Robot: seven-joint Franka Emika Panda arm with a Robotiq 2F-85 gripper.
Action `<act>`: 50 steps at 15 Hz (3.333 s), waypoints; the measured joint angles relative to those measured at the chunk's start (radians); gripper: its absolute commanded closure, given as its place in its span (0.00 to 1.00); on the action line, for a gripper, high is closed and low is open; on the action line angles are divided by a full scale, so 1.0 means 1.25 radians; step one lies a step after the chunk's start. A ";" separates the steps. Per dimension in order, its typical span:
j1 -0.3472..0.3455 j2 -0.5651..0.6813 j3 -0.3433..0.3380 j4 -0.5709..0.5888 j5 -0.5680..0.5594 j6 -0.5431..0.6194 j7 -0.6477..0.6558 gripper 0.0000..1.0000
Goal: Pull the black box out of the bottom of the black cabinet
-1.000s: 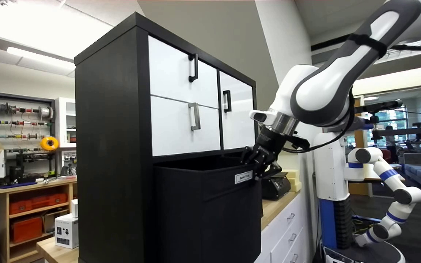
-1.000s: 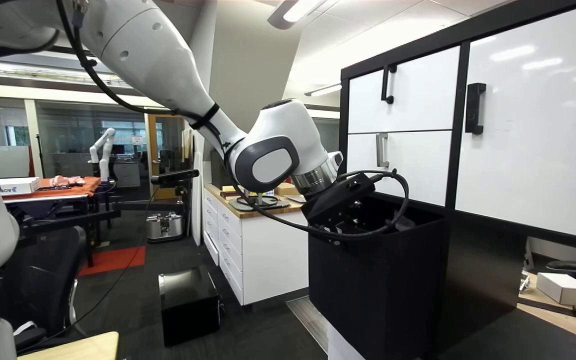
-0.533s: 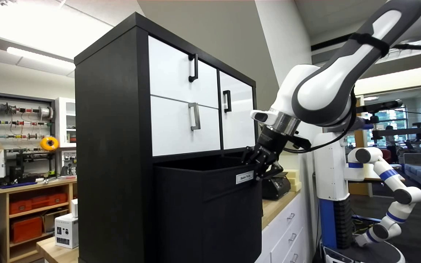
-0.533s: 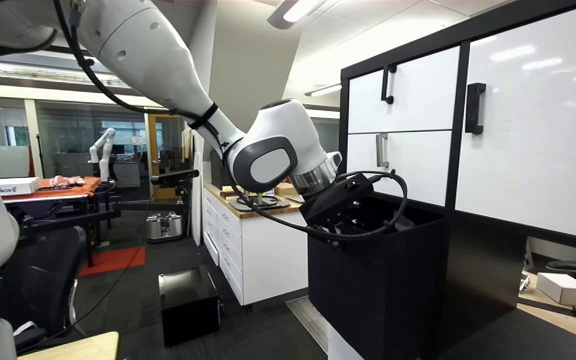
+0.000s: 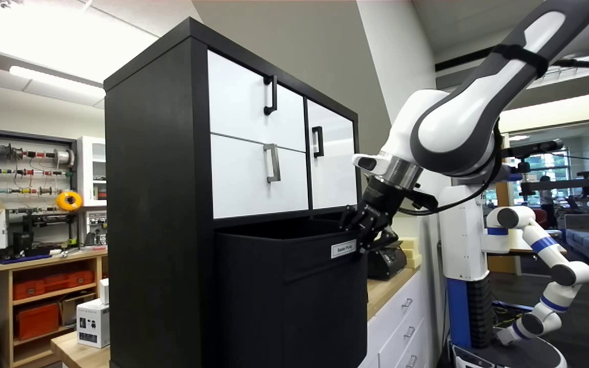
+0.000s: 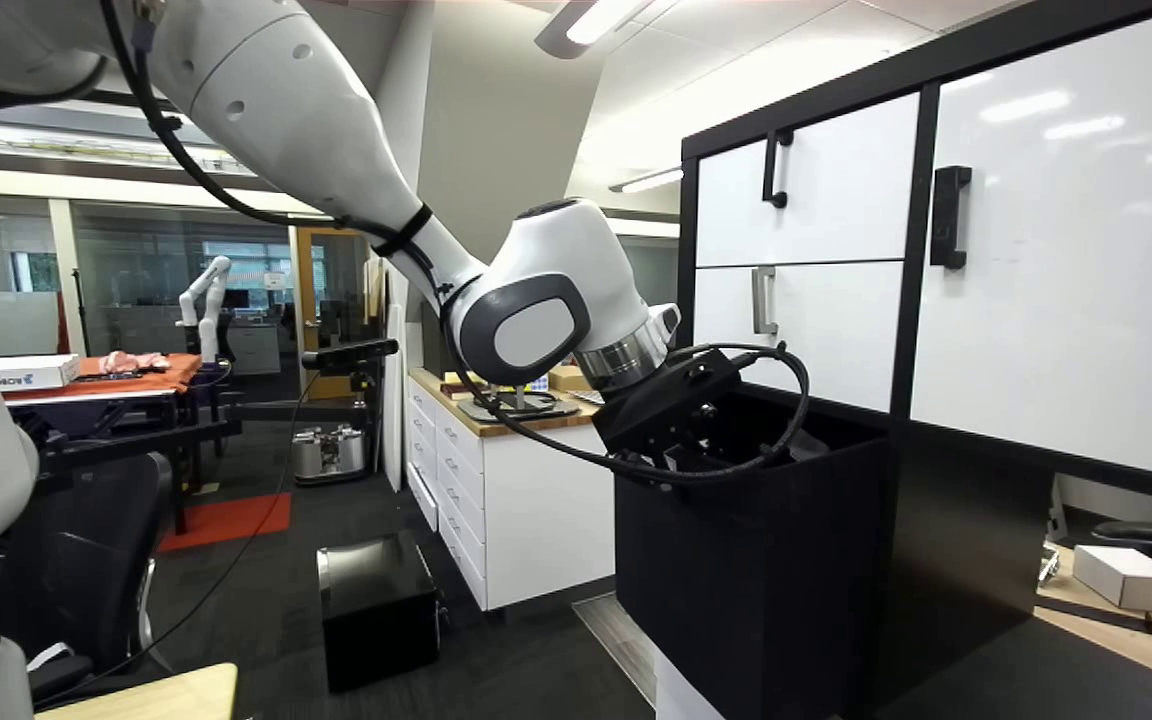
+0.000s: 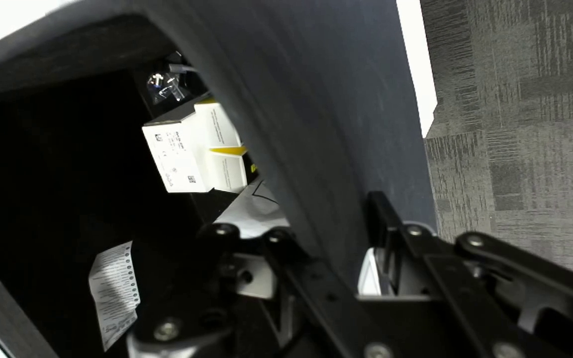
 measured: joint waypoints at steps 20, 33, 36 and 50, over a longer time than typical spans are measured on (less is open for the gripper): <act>-0.005 -0.062 0.001 -0.076 -0.001 0.000 0.025 0.96; -0.009 -0.077 0.003 -0.092 -0.022 0.000 0.086 0.27; -0.011 -0.085 0.001 -0.092 -0.077 -0.002 0.124 0.08; -0.033 -0.197 0.011 -0.053 -0.280 -0.128 0.348 0.00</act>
